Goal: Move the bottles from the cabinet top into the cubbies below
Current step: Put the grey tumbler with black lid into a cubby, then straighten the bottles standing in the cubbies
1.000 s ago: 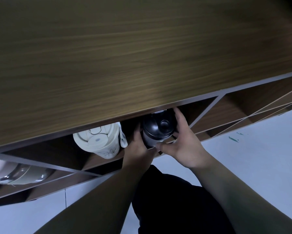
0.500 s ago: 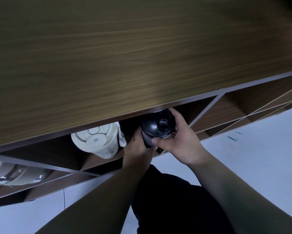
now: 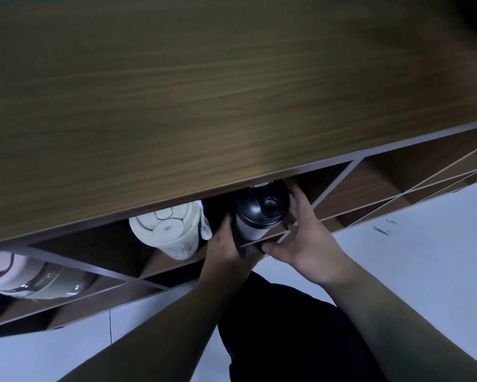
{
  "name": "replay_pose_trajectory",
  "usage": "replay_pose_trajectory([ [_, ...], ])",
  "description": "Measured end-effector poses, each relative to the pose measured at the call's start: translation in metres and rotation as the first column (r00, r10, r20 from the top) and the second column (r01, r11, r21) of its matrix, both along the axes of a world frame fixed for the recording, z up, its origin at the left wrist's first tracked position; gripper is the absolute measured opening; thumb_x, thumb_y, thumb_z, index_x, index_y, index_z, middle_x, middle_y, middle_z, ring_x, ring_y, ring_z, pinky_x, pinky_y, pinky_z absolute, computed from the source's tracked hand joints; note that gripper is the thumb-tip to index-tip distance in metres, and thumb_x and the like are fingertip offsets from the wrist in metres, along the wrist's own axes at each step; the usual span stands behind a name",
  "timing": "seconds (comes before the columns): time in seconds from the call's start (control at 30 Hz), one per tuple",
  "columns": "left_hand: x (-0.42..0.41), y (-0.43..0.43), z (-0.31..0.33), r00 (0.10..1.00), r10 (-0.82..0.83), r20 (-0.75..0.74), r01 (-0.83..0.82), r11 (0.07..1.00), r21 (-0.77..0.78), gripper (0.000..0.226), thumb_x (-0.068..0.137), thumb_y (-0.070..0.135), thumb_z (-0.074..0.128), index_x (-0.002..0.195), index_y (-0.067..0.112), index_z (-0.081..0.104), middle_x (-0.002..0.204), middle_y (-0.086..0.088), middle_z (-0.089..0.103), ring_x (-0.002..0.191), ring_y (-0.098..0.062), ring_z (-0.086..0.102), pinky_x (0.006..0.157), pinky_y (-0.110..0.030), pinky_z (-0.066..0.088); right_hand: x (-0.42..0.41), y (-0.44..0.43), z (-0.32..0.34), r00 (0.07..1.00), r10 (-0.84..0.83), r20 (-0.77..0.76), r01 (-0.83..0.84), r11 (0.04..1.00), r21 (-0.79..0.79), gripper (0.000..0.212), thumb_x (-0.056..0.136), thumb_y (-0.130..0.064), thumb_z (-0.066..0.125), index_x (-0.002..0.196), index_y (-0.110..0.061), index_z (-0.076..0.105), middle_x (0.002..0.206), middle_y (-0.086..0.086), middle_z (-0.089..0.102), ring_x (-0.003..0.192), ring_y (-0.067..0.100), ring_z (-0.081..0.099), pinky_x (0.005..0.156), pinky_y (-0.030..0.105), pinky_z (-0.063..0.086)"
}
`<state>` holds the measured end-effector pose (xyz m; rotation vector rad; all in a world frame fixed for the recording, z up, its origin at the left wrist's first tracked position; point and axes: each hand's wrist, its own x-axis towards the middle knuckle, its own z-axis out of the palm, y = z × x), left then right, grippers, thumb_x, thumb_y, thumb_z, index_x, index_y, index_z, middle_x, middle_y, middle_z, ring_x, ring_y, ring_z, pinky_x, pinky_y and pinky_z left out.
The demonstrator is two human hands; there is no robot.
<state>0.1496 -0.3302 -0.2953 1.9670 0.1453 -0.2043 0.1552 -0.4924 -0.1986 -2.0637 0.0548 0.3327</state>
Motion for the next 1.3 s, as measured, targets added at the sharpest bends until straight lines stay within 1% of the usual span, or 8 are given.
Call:
replay_pose_trajectory([
  [0.1,-0.029,0.020,0.014,0.990,-0.116,-0.084,0.118,0.993,0.015,0.072,0.075,0.026,0.085,0.139,0.035,0.053,0.130,0.016,0.068,0.124,-0.007,0.064,0.101,-0.033,0.052,-0.018,-0.003,0.028,0.998,-0.007,-0.067,0.002,0.997,-0.077,0.111,0.074,-0.029,0.084,0.152,-0.049,0.008,0.135,-0.041,0.030,0.130,-0.008,0.033,0.106,0.022,0.033],
  [0.33,-0.085,0.086,0.075,0.939,-0.249,-0.237,0.299,0.932,0.205,0.050,0.094,0.030,0.074,0.141,0.029,0.057,0.134,0.015,0.062,0.123,-0.003,0.060,0.102,-0.015,0.043,-0.052,0.034,0.092,0.998,-0.038,-0.054,0.025,0.975,-0.222,0.074,0.080,-0.043,0.072,0.145,-0.034,0.038,0.142,-0.010,0.048,0.106,0.005,0.056,0.091,0.031,0.040],
  [0.43,-0.088,0.114,0.098,0.942,-0.184,-0.280,0.230,0.963,0.143,0.032,0.093,0.022,0.076,0.116,0.039,0.063,0.112,0.023,0.067,0.107,0.002,0.064,0.090,-0.013,0.049,-0.062,0.075,0.103,0.999,0.044,-0.011,-0.045,0.960,-0.276,0.081,0.077,-0.049,0.070,0.148,-0.031,0.035,0.149,-0.009,0.045,0.130,0.015,0.051,0.094,0.029,0.040],
  [0.63,-0.086,0.141,0.105,0.961,0.003,-0.275,0.047,0.983,0.176,0.085,0.076,0.045,0.081,0.148,0.024,0.039,0.144,-0.002,0.057,0.129,-0.022,0.060,0.109,-0.043,0.050,-0.061,0.124,0.071,0.986,0.164,0.032,-0.152,0.958,-0.241,0.104,0.075,-0.041,0.077,0.156,-0.031,0.011,0.156,-0.005,0.031,0.141,0.014,0.038,0.100,0.024,0.035],
  [0.83,-0.067,0.141,0.109,0.982,-0.023,-0.186,0.043,0.993,0.108,0.117,0.083,0.033,0.085,0.167,0.024,0.004,0.170,-0.003,0.027,0.153,-0.022,0.037,0.124,-0.043,0.035,-0.038,0.136,0.056,0.997,0.028,0.073,-0.014,0.983,-0.185,0.109,0.066,-0.033,0.079,0.154,-0.027,0.016,0.157,-0.002,0.026,0.142,0.020,0.037,0.108,0.036,0.040],
  [1.03,-0.059,0.139,0.108,0.996,-0.044,-0.082,0.046,0.999,0.020,0.102,0.085,0.011,0.083,0.146,0.059,0.017,0.130,0.036,0.046,0.112,0.006,0.056,0.087,-0.003,0.042,-0.023,0.132,0.049,1.000,-0.012,-0.002,0.011,0.995,-0.094,0.105,0.060,-0.035,0.081,0.151,-0.032,0.028,0.152,-0.008,0.043,0.138,0.014,0.045,0.110,0.037,0.041],
  [1.2,-0.058,0.138,0.107,0.997,-0.023,-0.072,0.021,0.999,-0.028,0.107,0.084,0.014,0.083,0.157,0.053,0.016,0.140,0.023,0.047,0.113,0.002,0.055,0.091,-0.017,0.043,-0.018,0.130,0.036,0.997,0.018,-0.074,-0.019,1.000,-0.012,0.108,0.052,-0.047,0.080,0.148,-0.037,0.032,0.140,-0.018,0.058,0.126,0.008,0.058,0.106,0.040,0.048],
  [1.3,-0.057,0.139,0.106,0.996,-0.035,-0.082,0.032,0.999,-0.030,0.107,0.085,0.013,0.083,0.160,0.048,0.017,0.129,0.035,0.049,0.102,0.020,0.054,0.081,-0.005,0.041,-0.019,0.130,0.039,0.998,0.040,-0.052,-0.041,0.999,-0.008,0.083,0.059,-0.038,0.079,0.136,-0.039,0.048,0.124,-0.020,0.067,0.115,0.006,0.064,0.103,0.038,0.050],
])
